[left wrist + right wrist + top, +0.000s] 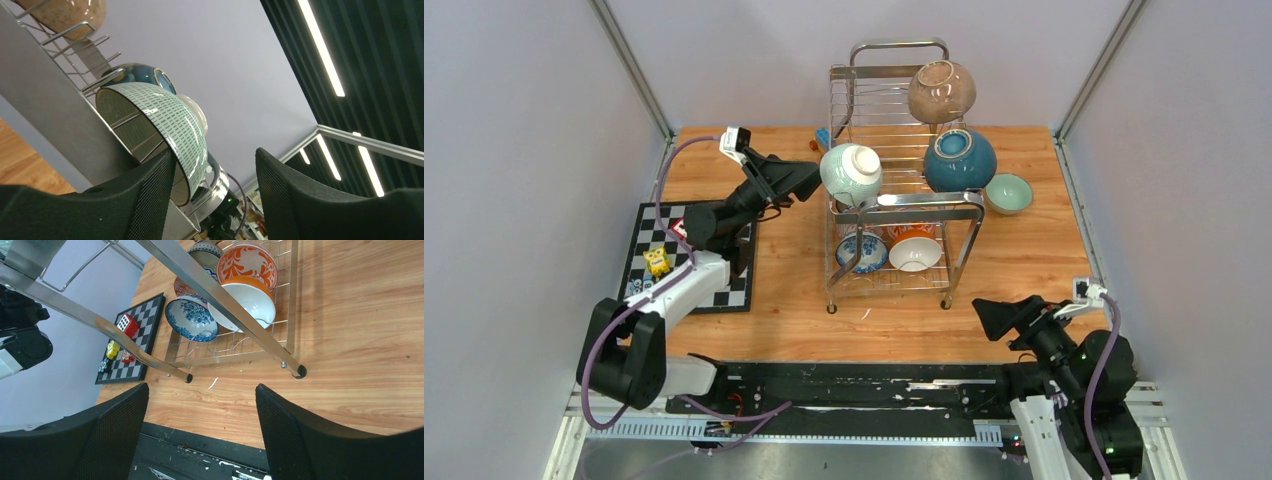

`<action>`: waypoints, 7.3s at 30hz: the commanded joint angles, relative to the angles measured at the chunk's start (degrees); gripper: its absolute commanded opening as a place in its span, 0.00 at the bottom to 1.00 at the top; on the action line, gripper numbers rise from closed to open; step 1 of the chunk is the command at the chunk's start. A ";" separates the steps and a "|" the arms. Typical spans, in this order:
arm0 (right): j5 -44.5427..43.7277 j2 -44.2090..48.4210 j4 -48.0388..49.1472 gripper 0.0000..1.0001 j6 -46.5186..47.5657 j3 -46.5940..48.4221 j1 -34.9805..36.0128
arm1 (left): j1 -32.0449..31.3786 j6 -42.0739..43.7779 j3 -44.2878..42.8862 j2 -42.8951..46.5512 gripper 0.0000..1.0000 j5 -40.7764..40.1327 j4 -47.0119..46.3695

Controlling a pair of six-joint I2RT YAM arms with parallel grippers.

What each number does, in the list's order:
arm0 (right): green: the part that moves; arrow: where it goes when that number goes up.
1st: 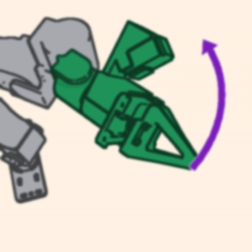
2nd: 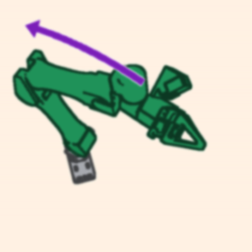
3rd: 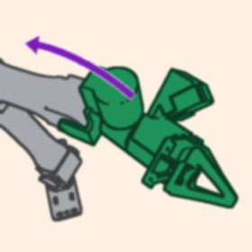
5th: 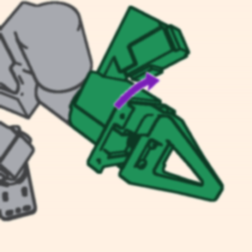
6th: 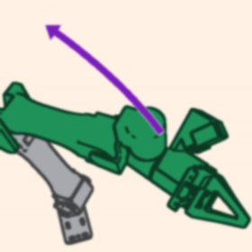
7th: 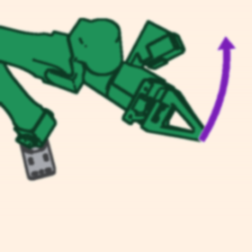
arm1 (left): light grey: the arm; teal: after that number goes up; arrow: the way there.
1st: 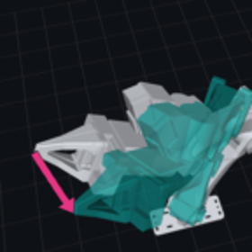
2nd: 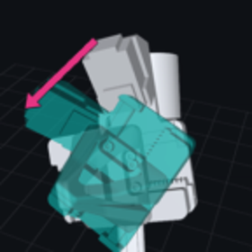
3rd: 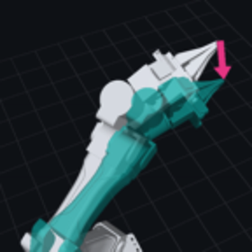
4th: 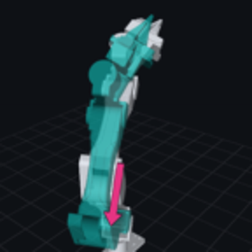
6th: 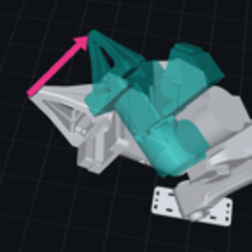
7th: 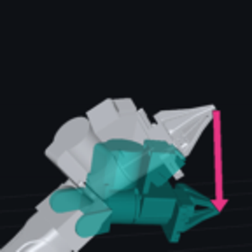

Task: Unload the bowls from the dish rack
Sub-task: Pick up the bowl from the dish rack.

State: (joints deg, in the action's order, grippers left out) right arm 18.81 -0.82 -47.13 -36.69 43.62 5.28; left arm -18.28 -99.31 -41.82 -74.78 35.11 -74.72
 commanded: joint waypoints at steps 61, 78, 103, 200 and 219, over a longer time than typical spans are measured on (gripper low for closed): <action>-1.56 0.33 1.03 0.79 0.93 0.82 1.56 | -6.06 -2.01 -24.45 -7.07 0.00 0.15 -4.37; 7.71 -5.90 1.47 0.81 5.40 10.18 3.36 | -8.83 48.74 -33.04 23.14 0.00 -0.07 69.42; 12.99 -19.62 -9.83 0.73 9.27 15.68 3.91 | -15.38 73.06 -26.61 41.41 0.00 -20.26 115.57; -36.57 -52.81 2.36 0.61 -4.37 8.59 74.74 | -91.82 135.13 -3.70 3.03 0.00 -45.66 101.85; -35.55 -62.95 2.48 0.50 -6.09 10.51 83.34 | -91.77 133.83 -4.43 2.31 0.00 -44.79 102.21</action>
State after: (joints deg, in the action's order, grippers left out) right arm -17.96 -63.22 -44.10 -42.04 54.06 86.52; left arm -109.69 34.87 -45.30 -72.86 -9.17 30.00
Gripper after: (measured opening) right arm 0.505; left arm 0.041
